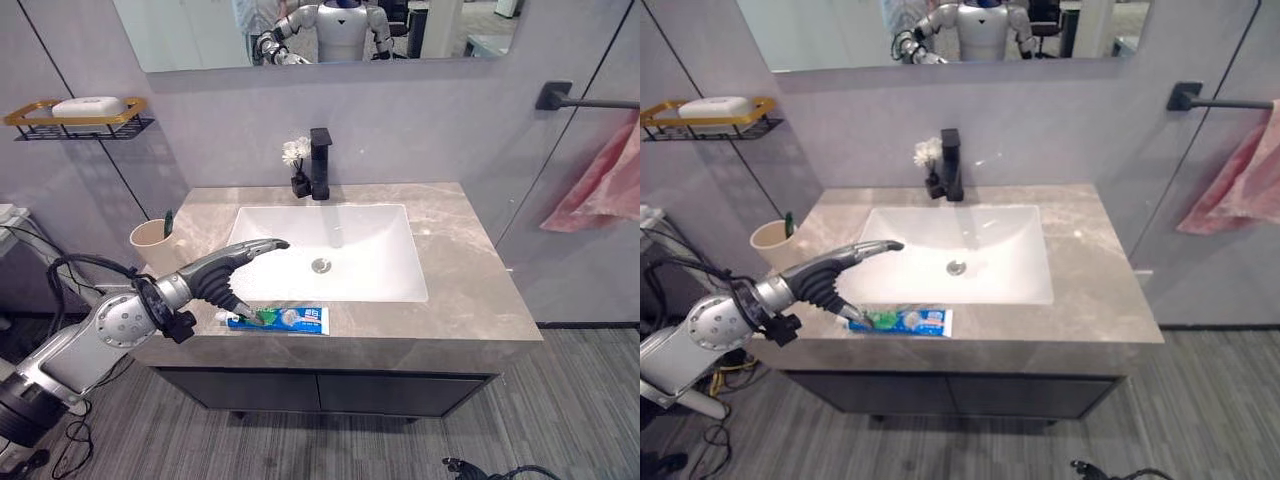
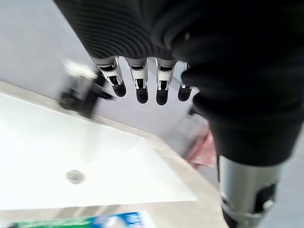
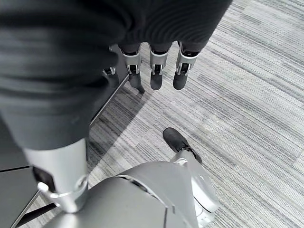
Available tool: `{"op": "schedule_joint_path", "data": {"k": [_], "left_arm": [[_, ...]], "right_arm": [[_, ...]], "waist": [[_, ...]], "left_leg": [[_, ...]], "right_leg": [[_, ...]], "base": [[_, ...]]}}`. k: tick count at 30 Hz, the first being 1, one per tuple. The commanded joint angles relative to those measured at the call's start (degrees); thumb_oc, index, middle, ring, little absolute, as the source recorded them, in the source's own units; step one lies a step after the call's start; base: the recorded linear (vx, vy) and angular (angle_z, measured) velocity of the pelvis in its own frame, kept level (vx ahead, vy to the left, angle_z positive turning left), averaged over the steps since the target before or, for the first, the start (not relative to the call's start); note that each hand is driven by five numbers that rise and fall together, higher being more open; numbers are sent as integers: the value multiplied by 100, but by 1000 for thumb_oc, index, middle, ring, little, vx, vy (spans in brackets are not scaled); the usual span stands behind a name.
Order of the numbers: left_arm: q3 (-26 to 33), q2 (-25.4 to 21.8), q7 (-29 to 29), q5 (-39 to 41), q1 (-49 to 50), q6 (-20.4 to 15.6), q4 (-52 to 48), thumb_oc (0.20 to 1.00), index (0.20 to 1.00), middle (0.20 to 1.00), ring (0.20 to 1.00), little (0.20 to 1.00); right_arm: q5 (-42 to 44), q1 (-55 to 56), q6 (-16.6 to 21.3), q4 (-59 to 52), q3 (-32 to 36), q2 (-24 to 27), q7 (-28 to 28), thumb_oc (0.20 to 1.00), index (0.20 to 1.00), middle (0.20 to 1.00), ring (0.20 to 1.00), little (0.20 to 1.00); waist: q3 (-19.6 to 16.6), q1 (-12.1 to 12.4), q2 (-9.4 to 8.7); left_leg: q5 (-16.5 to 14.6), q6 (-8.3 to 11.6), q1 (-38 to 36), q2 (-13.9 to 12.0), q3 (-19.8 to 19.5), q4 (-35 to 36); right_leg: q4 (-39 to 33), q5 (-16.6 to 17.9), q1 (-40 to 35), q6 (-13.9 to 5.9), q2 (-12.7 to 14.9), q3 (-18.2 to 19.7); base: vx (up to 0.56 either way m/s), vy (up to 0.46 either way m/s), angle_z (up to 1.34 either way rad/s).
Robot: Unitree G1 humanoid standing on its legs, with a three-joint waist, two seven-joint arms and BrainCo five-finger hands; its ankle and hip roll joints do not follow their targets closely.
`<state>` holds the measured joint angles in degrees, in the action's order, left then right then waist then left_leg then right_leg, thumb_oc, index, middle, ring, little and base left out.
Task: Put brush and paste in cup on sink, flatten towel.
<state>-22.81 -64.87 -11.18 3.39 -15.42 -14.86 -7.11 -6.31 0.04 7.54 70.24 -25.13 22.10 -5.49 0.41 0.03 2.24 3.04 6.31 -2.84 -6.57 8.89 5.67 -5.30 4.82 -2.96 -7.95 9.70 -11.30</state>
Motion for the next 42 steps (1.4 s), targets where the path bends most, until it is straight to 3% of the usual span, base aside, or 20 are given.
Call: {"op": "schedule_joint_path", "data": {"k": [1,6,17,42], "left_arm": [[395,-239,396,-333,-154,-281,114,1000,1000,1000,1000,1000],[409,-54,539,-828,39,-197,735,1000,1000,1000,1000,1000],[289,463,595,-1036,92,-49,1560,1000,1000,1000,1000,1000],[465,1458,524,-453,606,208,2196,1000,1000,1000,1000,1000]], "right_arm": [[34,-195,25,-15,-151,-131,-116,1000,1000,1000,1000,1000],[28,-227,21,-24,-46,-63,-50,1000,1000,1000,1000,1000],[16,-261,-41,120,60,-72,-27,1000,1000,1000,1000,1000],[118,-202,-59,290,204,-84,-38,1000,1000,1000,1000,1000]], "waist": [[32,23,-285],[102,23,-275],[170,-9,-305],[134,-77,-285]], "left_leg": [[312,198,239,-375,54,-67],[314,188,280,-362,43,-67],[316,168,361,-375,42,-67],[293,195,227,-458,154,-67]], "right_leg": [[158,387,40,-388,433,102],[212,377,82,-397,453,80],[329,354,224,-386,451,99],[245,333,172,-340,377,176]], "base": [[3,9,8],[1,2,1],[0,1,0],[0,0,0]]}}
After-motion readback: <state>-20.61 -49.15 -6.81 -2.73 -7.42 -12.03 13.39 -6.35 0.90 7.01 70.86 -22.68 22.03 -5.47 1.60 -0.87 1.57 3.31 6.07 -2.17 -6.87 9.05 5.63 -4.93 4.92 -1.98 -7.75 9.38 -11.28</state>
